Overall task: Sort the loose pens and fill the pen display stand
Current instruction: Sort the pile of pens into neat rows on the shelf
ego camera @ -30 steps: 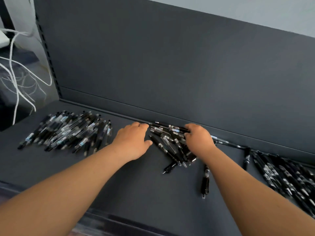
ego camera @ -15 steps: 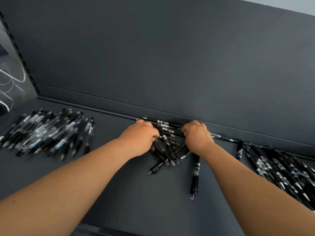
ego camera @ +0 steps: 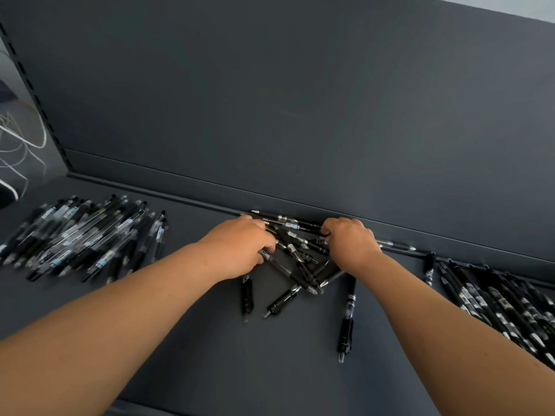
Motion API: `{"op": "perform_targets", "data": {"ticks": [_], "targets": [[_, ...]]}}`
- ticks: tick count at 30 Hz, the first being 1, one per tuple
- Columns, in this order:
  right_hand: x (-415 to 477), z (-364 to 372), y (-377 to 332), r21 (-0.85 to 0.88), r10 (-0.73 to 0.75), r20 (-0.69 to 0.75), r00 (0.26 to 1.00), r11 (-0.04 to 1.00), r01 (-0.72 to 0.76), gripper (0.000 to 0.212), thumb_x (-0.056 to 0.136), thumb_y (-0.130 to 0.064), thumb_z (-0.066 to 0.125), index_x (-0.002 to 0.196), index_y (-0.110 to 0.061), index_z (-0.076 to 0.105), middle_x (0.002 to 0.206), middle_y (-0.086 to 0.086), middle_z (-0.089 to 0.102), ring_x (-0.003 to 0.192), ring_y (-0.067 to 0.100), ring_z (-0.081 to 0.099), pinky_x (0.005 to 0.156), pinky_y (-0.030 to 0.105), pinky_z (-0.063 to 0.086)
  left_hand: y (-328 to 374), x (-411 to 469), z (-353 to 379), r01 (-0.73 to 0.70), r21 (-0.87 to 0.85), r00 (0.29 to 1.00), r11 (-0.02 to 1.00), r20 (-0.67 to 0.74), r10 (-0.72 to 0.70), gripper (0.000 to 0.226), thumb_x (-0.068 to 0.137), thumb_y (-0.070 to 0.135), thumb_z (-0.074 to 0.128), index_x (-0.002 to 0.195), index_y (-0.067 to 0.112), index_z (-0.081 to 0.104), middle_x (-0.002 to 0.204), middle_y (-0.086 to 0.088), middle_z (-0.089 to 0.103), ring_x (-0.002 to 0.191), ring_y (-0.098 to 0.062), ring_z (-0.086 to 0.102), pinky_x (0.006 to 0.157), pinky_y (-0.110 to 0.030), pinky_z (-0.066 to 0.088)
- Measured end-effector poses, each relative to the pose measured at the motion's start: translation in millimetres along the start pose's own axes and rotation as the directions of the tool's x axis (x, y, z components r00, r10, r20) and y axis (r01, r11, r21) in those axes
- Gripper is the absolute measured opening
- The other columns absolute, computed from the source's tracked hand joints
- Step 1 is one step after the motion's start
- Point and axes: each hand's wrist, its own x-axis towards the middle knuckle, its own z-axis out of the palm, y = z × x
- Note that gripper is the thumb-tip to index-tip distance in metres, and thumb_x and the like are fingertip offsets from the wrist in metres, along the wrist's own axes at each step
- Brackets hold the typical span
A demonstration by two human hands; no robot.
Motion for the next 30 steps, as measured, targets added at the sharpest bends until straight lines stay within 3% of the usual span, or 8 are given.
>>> {"op": "perform_targets", "data": {"ticks": [4,8,12,18,20,26,30], "targets": [[0.5,-2.7,1.7,0.009,-0.022,0.049,0.999,1.000,0.022,0.022,0.094,-0.020,0.051,0.115,-0.022,0.059,0.118,0.004,0.054,0.114,0.026,0.047,0.093,0.039,0.042,0.0,-0.2,2.8,-0.040,0.013,0.999,0.999,-0.016,0.040,0.018,0.092,0.028,0.057,0.109,0.030,0.064,0.106,0.009,0.051,0.108,-0.011,0.039,0.083,-0.030,0.043],[2.1,-3.0,0.5,0.172,-0.024,0.025,0.999,0.985,0.019,0.014,0.093,-0.022,0.054,0.103,-0.020,0.063,0.111,0.003,0.056,0.109,0.025,0.051,0.093,0.040,0.044,-13.1,-5.3,1.0,-0.022,-0.078,0.996,0.997,-0.090,0.015,0.014,0.093,0.026,0.056,0.103,0.031,0.064,0.101,0.014,0.052,0.105,-0.006,0.040,0.083,-0.025,0.039],[1.4,0.6,-4.5,0.188,0.002,0.017,1.000,0.982,-0.005,0.025,0.097,-0.019,0.044,0.117,-0.019,0.060,0.118,0.005,0.054,0.112,0.028,0.050,0.094,0.041,0.044,-28.7,-13.7,0.9,0.083,-0.230,0.980,0.970,-0.160,-0.122,0.009,0.092,0.022,0.058,0.093,0.030,0.062,0.091,0.012,0.053,0.086,-0.008,0.049,0.068,-0.021,0.036],[0.1,6.8,-20.0,0.185,-0.006,-0.066,0.998,0.982,0.018,0.025,0.096,-0.015,0.042,0.108,-0.016,0.064,0.115,0.005,0.053,0.110,0.026,0.046,0.090,0.037,0.043,-34.0,-13.4,2.8,0.250,-0.446,0.897,0.859,-0.226,-0.379,0.007,0.091,0.023,0.057,0.090,0.025,0.063,0.087,0.009,0.063,0.084,-0.014,0.058,0.072,-0.031,0.045],[0.7,6.6,-25.5,0.204,-0.019,-0.084,0.996,0.978,0.035,0.026,0.097,-0.018,0.042,0.113,-0.015,0.062,0.120,0.005,0.054,0.113,0.026,0.045,0.093,0.039,0.043,-33.7,-11.7,3.3,0.285,-0.505,0.870,0.814,-0.220,-0.441,0.007,0.090,0.023,0.057,0.087,0.025,0.063,0.084,0.010,0.064,0.082,-0.015,0.059,0.070,-0.031,0.045],[-0.6,8.1,-42.0,0.131,-0.023,-0.044,0.999,0.991,0.028,0.035,0.100,-0.031,0.037,0.130,-0.022,0.052,0.128,0.004,0.044,0.120,0.026,0.038,0.100,0.042,0.036,-29.2,-9.3,5.7,0.345,-0.532,0.824,0.773,-0.223,-0.521,0.006,0.090,0.023,0.058,0.086,0.023,0.062,0.085,0.007,0.063,0.079,-0.015,0.059,0.065,-0.029,0.044],[1.9,7.4,-50.1,0.114,-0.053,-0.033,0.998,0.992,0.056,0.035,0.100,-0.031,0.037,0.129,-0.018,0.052,0.129,0.004,0.043,0.120,0.026,0.038,0.100,0.041,0.038,-26.1,-12.3,8.2,0.388,-0.510,0.810,0.768,-0.209,-0.548,0.006,0.089,0.026,0.058,0.084,0.024,0.062,0.082,0.006,0.065,0.077,-0.015,0.061,0.068,-0.032,0.049]]}}
